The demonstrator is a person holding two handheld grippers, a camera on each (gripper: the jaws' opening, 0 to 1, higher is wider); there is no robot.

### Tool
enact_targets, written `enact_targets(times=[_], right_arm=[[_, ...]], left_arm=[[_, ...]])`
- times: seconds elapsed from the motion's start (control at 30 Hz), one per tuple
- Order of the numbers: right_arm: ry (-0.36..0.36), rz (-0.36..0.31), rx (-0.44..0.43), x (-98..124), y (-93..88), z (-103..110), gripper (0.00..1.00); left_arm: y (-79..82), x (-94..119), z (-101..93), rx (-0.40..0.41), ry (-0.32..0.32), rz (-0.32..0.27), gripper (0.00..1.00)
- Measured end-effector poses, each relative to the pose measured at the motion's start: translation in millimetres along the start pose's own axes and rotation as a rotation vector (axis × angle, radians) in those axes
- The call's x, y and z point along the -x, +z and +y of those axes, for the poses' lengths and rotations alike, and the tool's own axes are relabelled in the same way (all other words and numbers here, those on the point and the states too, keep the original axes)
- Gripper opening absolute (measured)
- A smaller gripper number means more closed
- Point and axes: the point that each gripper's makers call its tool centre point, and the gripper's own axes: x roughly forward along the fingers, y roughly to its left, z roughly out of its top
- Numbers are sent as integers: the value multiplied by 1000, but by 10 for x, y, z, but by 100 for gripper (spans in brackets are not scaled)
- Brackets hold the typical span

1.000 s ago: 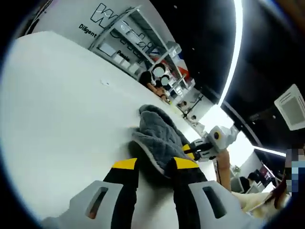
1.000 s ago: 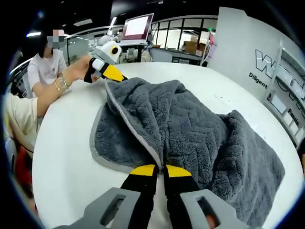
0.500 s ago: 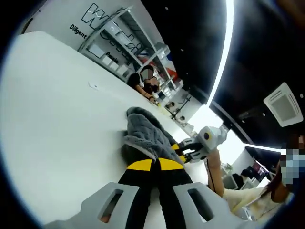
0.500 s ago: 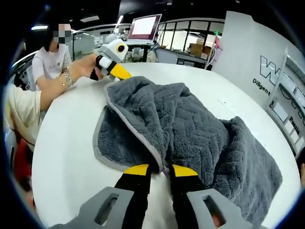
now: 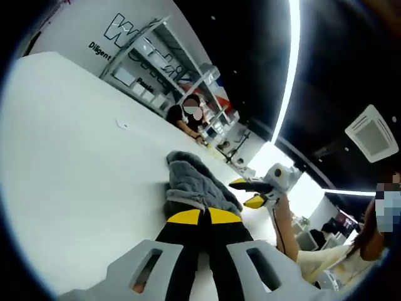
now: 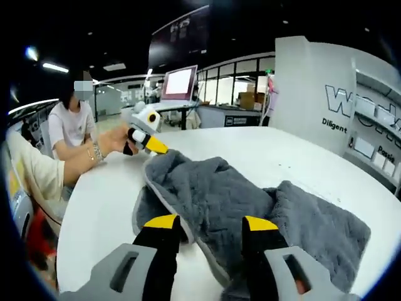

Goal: Fold the towel on the table until its edges align and the towel forms a compact rectangular stack.

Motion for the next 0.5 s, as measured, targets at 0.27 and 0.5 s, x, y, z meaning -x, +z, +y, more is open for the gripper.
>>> enact_targets(times=[0.27,0.5], right_arm=[[-169,38,-129,75,-276,-556,62],[-197,-24,-205,185,-245,-702,71]], left_arm=[[67,60,133,-53,65,-2,2],[92,91,205,-119,110,10,1]])
